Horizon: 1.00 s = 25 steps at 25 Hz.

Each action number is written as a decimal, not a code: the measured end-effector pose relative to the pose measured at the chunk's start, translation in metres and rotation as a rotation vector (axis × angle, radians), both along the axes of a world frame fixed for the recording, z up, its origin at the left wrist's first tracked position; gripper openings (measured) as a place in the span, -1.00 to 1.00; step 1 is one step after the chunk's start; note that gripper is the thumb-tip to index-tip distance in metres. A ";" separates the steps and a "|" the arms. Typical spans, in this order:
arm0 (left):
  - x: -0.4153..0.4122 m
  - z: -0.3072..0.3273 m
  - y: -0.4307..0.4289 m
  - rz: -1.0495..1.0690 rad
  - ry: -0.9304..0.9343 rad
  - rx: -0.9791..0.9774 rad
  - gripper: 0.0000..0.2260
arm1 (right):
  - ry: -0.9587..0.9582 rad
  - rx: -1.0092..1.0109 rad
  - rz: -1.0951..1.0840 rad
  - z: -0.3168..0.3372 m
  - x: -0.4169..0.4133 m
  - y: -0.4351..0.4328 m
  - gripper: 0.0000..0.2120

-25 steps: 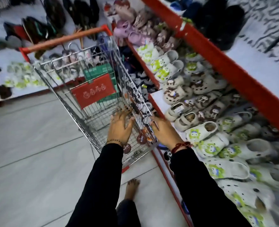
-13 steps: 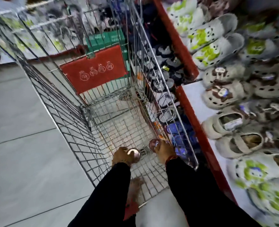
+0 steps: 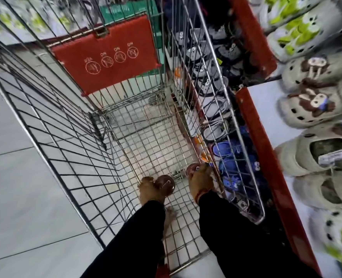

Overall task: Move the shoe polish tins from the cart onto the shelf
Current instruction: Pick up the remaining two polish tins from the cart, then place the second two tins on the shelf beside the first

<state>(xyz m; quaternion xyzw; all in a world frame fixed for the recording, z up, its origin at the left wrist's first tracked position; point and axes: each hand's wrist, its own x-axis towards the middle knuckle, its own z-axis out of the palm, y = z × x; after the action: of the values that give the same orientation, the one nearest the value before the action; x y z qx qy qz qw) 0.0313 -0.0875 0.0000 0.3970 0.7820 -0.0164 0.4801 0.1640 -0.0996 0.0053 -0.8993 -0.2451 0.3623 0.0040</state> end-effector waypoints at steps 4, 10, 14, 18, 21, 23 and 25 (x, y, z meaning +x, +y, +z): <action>0.000 0.008 0.004 0.006 -0.025 -0.031 -0.55 | 0.078 0.051 -0.046 0.004 0.007 0.004 -0.43; -0.016 0.044 0.014 0.137 -0.018 0.027 -0.57 | 0.234 0.042 -0.170 0.043 0.008 -0.003 -0.56; -0.024 0.097 0.004 0.228 -0.165 0.123 -0.48 | 0.354 0.254 -0.283 0.107 0.005 -0.017 -0.58; -0.025 0.115 -0.017 0.384 -0.406 0.253 -0.23 | 0.404 0.570 -0.490 0.181 0.003 -0.048 -0.70; -0.009 0.214 -0.048 0.330 -0.547 0.313 -0.42 | 0.458 0.740 -0.600 0.244 0.010 -0.088 -0.84; 0.001 0.256 -0.070 0.268 -0.619 0.360 -0.53 | 0.459 0.856 -0.636 0.288 0.020 -0.122 -0.86; 0.014 0.288 -0.089 0.226 -0.678 0.371 -0.53 | 0.427 0.953 -0.676 0.324 0.033 -0.155 -0.83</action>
<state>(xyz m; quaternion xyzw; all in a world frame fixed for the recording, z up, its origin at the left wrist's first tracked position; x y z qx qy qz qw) 0.0449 -0.1762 0.2881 0.3714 0.6079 0.3098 0.6297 0.1970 -0.2547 0.3293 -0.7342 -0.0755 0.3638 0.5683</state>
